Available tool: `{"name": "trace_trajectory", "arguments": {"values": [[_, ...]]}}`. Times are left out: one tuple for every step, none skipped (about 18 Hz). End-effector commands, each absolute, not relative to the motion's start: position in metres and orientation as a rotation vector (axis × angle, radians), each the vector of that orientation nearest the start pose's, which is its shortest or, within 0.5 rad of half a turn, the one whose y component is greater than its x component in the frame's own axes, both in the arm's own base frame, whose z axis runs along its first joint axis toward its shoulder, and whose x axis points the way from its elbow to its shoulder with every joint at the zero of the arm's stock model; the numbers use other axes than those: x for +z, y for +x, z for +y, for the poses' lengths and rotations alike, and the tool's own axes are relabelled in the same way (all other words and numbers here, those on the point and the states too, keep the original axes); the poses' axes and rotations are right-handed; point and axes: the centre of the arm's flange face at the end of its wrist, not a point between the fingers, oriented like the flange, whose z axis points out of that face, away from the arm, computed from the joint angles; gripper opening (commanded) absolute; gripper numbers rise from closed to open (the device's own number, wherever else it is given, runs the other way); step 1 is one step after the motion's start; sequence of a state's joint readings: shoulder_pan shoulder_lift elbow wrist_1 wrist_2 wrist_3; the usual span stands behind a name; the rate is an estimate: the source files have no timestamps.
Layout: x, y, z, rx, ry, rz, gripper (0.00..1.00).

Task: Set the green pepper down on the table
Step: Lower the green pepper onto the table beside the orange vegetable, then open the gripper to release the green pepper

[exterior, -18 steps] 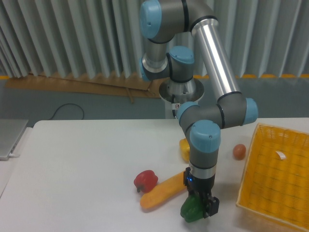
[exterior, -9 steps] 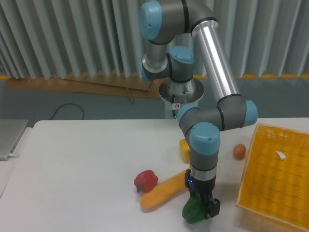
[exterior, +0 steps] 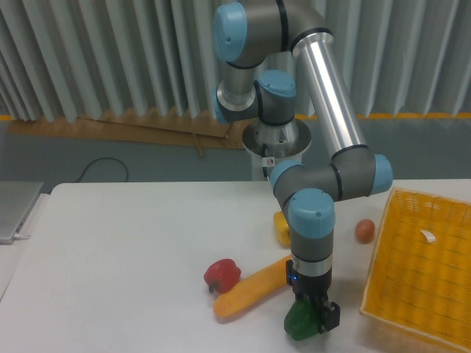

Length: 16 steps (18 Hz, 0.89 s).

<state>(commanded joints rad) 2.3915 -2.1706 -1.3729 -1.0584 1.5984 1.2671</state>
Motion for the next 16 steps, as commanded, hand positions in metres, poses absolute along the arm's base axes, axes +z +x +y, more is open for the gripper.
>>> {"name": "trace_trajectory", "arguments": {"values": [[0.272,-0.431,0.580,0.172,-3.031,0.685,0.92],[0.273,-0.431,0.580,0.177,-3.033,0.683,0.94],[0.272,-0.432,0.579,0.184,-3.045,0.675,0.94],[0.272,-0.433,0.577,0.197,-3.057,0.676,0.95],[0.271,-0.433,0.577,0.204,-3.066,0.680,0.99],[0.270,-0.433,0.578,0.210,-3.064,0.679,1.00],[0.272,-0.433,0.578,0.216,-3.060,0.681,1.00],[0.271,-0.432,0.578,0.214,-3.061,0.683,1.00],[0.272,-0.433,0.577,0.214,-3.060,0.688,1.00],[0.275,-0.432,0.577,0.219,-3.056,0.689,1.00],[0.276,-0.431,0.577,0.221,-3.055,0.689,1.00],[0.283,-0.428,0.575,0.231,-3.052,0.681,1.00],[0.292,-0.423,0.568,0.235,-3.048,0.680,1.00],[0.299,-0.419,0.565,0.242,-3.042,0.683,1.00],[0.308,-0.415,0.560,0.253,-3.037,0.674,1.00],[0.316,-0.411,0.556,0.263,-3.032,0.678,1.00]]}}
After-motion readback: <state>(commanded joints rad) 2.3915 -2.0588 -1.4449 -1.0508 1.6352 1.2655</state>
